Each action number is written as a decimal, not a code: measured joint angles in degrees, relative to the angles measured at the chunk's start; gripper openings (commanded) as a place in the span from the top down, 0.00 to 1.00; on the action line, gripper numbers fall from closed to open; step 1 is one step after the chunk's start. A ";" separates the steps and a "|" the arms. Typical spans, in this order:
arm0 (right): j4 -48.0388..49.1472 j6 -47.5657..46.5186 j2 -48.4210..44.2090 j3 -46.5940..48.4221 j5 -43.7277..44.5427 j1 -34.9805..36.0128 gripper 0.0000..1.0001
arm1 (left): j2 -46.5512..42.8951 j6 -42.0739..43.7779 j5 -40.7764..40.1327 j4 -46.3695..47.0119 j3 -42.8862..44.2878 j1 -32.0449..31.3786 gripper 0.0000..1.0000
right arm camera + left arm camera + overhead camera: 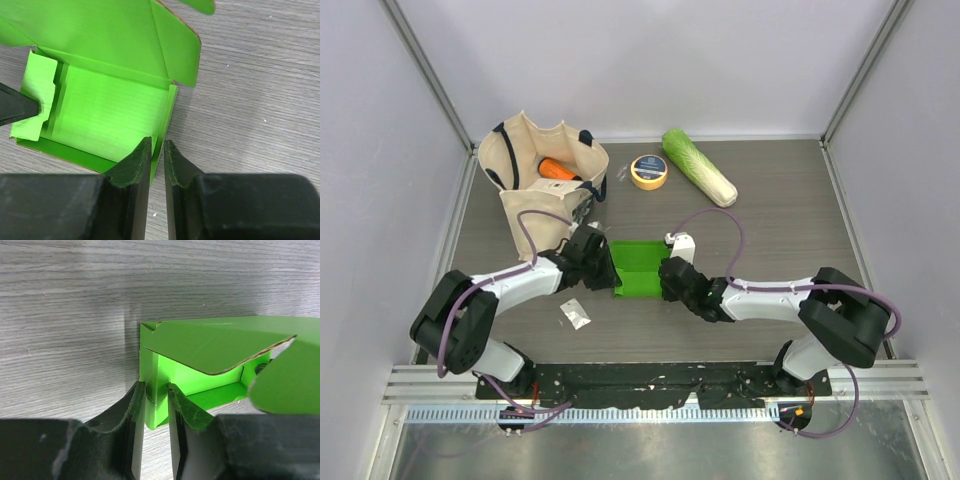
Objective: Fold the paper box
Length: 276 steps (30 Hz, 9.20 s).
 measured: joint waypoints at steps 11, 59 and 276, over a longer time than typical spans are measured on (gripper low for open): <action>0.74 -0.90 2.08 1.01 0.31 -0.24 0.92 | 1.22 1.90 -1.44 -0.61 0.48 -0.09 1.00; 1.97 1.05 4.87 2.71 4.39 1.14 0.99 | 1.92 2.86 -21.07 -16.31 10.67 -11.65 0.49; -5.84 1.25 -0.72 -1.84 14.49 3.43 0.99 | -9.57 -7.23 -9.40 -6.95 -2.03 -12.22 0.33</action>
